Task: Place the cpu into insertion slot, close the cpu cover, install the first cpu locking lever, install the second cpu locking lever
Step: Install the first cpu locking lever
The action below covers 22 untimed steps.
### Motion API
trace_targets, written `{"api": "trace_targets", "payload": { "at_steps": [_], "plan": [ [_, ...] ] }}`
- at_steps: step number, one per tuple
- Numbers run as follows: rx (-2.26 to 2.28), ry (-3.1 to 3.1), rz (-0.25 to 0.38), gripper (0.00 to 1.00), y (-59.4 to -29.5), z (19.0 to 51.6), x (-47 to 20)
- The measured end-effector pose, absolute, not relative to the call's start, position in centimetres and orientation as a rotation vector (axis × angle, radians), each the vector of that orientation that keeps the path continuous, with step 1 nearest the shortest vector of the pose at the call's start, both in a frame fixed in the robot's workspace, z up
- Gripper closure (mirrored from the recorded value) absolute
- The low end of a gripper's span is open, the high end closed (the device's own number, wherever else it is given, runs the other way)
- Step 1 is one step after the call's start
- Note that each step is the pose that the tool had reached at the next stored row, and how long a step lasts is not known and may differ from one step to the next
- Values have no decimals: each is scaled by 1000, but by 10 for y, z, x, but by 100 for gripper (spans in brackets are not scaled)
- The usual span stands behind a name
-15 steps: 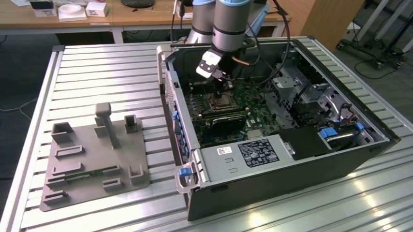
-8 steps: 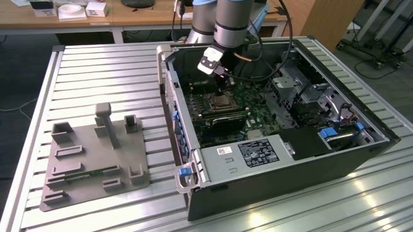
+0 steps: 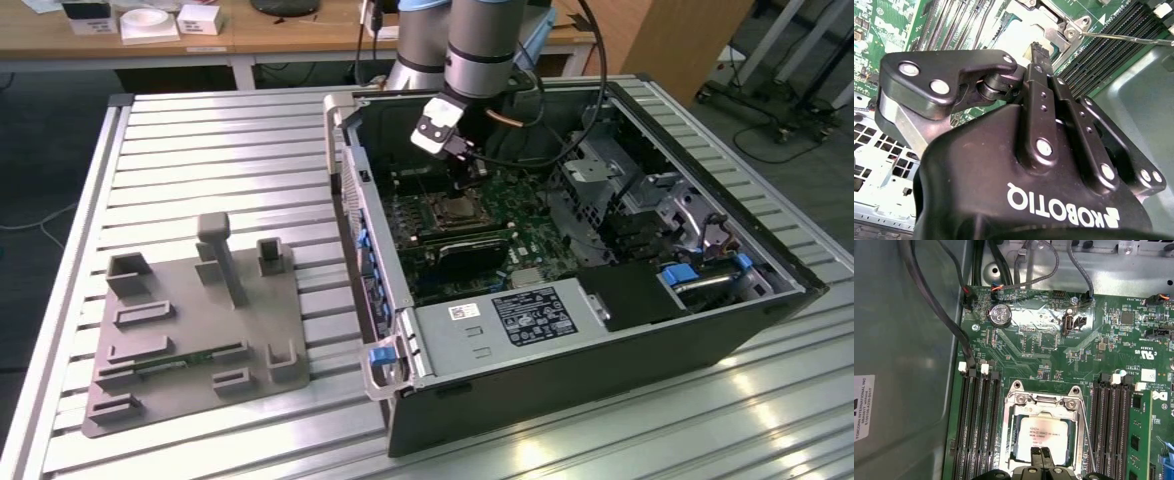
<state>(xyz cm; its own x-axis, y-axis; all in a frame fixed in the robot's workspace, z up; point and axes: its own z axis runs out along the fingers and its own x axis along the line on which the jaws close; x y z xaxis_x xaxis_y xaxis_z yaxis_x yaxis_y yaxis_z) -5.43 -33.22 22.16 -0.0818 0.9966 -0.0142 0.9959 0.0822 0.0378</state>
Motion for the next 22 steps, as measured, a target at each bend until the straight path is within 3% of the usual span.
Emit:
{"api": "trace_targets", "payload": {
  "at_steps": [22],
  "plan": [
    [1983,2389,24,90,-332,229,-54]
  ]
}}
